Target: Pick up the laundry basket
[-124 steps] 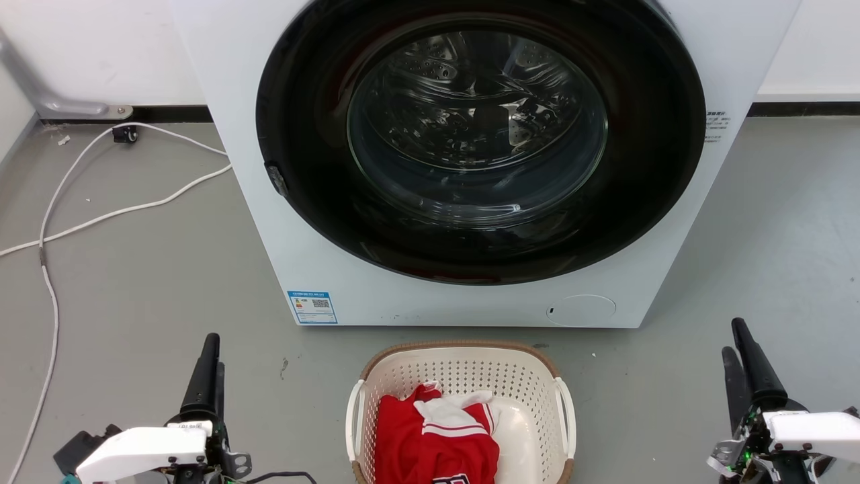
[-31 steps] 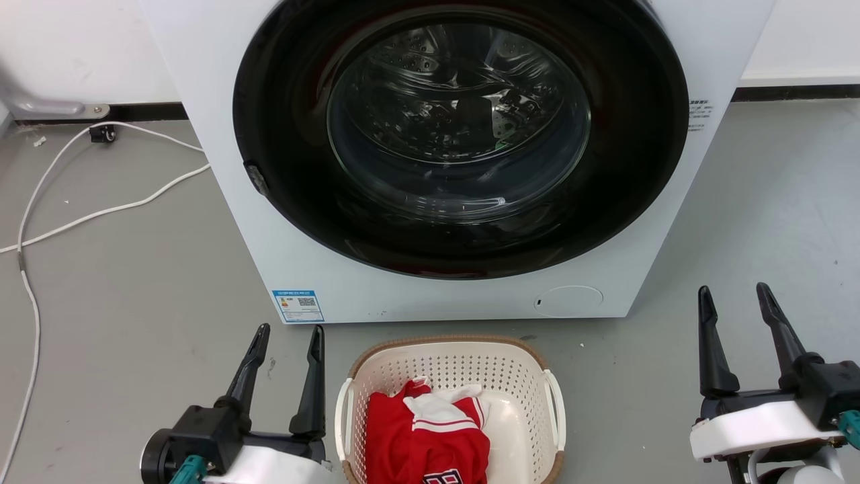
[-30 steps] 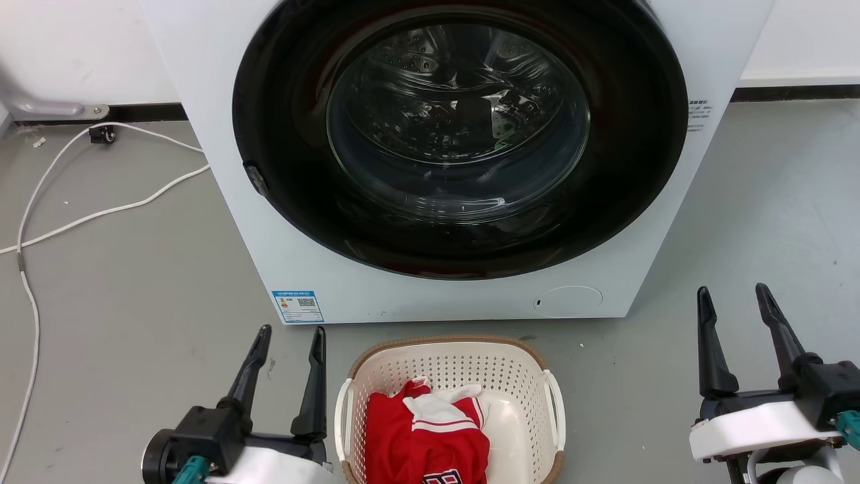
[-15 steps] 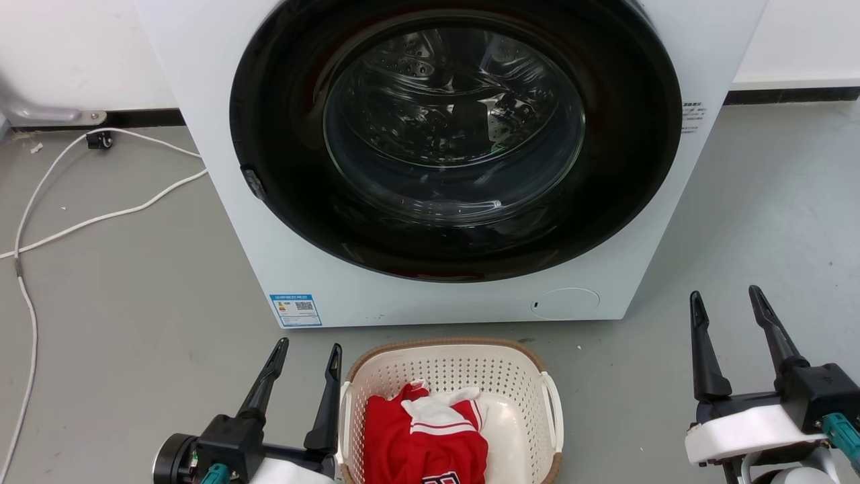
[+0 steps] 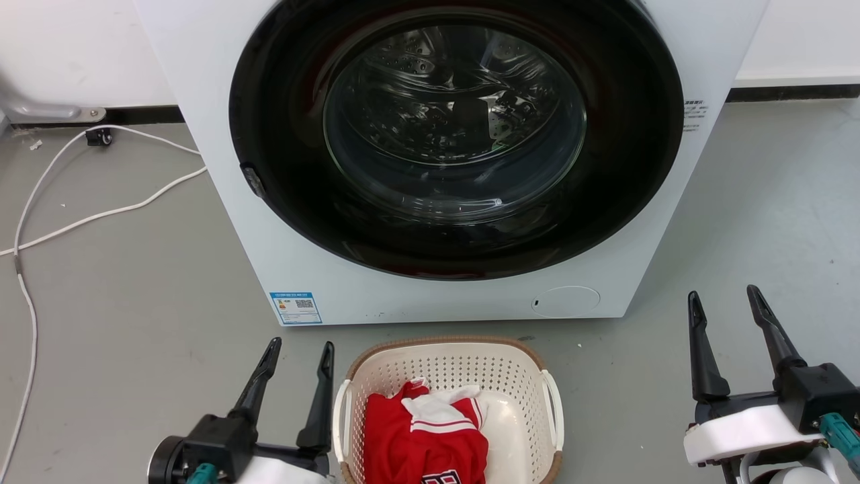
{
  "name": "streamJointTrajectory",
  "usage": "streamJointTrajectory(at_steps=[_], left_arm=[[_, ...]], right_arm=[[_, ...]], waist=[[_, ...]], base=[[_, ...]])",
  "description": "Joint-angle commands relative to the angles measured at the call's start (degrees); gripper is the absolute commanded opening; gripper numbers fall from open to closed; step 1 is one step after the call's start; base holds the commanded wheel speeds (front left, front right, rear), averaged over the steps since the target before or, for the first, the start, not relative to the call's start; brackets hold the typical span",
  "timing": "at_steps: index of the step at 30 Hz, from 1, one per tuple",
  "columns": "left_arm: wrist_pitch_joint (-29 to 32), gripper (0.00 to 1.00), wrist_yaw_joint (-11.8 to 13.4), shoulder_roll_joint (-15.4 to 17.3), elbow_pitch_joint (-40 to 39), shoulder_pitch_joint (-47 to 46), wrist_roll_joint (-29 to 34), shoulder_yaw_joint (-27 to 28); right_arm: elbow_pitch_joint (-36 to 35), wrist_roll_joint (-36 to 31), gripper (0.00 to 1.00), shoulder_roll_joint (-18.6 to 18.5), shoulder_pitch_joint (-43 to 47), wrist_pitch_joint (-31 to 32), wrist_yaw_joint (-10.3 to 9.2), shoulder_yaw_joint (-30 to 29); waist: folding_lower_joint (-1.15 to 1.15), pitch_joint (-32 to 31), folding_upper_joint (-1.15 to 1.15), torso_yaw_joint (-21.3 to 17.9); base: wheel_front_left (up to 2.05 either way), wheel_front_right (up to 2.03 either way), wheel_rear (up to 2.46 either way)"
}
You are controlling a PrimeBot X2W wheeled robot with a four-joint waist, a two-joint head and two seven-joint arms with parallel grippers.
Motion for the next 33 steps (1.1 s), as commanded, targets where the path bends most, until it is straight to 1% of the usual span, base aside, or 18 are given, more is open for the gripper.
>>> streamJointTrajectory(at_steps=[1,9,13,18,19,21,22,23,25,28,33], left_arm=[[-0.2,1.0,0.3,0.0,0.1,0.6,-2.2,0.4],[-0.2,1.0,0.5,0.0,0.7,-0.4,-3.5,0.3],[-0.2,1.0,0.4,0.0,1.3,-1.1,-2.7,0.4],[-0.2,1.0,0.2,0.0,3.8,-4.6,-1.3,1.1],[-0.2,1.0,0.2,0.0,3.8,-4.6,-1.3,1.1],[-0.2,1.0,0.1,0.0,5.1,-6.2,-1.5,1.5],[-0.1,1.0,0.2,0.0,5.8,-7.0,-3.1,2.1],[-0.1,1.0,0.1,0.0,6.7,-7.9,-3.4,2.4],[-0.1,1.0,0.0,0.4,8.8,-10.2,-2.5,2.4],[-0.1,1.0,-0.2,1.6,12.5,-13.9,-1.9,2.8],[-0.1,1.0,-0.3,3.5,20.4,-21.0,-3.1,3.8]], right_arm=[[-0.2,0.0,1.0,0.0,0.5,-0.1,-0.02,0.0],[-0.7,0.0,1.0,0.0,-0.3,-0.1,-0.02,-0.1],[-0.4,0.8,1.0,0.0,-1.0,-0.1,-0.02,0.0],[0.3,0.7,1.0,0.0,-4.0,-0.1,-0.02,1.3],[0.3,0.7,1.0,0.0,-4.0,-0.1,-0.02,1.3],[2.4,2.2,1.0,0.0,-5.3,-0.1,-0.02,1.9],[3.3,2.2,1.0,0.0,-6.3,-0.1,-0.02,2.2],[4.5,2.8,1.0,0.0,-7.5,-0.1,-0.02,2.4],[6.5,2.6,1.0,0.0,-10.0,-0.1,-0.02,3.0],[10.2,3.0,1.0,0.0,-13.5,-0.1,-0.02,4.1],[16.3,2.8,1.0,0.0,-21.0,-0.1,-0.02,6.1]], waist=[[0.0,0.1,0.0,0.1],[0.0,1.7,0.0,0.2],[0.0,3.3,0.0,0.3],[0.0,9.9,0.0,0.1],[0.0,9.9,0.0,0.1],[0.0,12.6,0.0,-0.2],[0.0,13.9,0.0,-0.3],[0.0,15.2,0.0,-0.5],[0.0,18.4,0.0,-0.8],[0.0,22.7,0.0,-1.2],[0.0,29.2,0.0,-2.6]], base=[[0.0,0.0,0.0],[0.0,0.0,0.0],[0.0,0.0,0.0],[0.0,0.0,0.0],[0.0,0.0,0.0],[0.0,0.0,0.0],[0.0,0.0,0.0],[0.0,0.0,0.0],[0.0,0.0,0.0],[0.0,0.0,0.0],[0.0,0.0,0.0]])
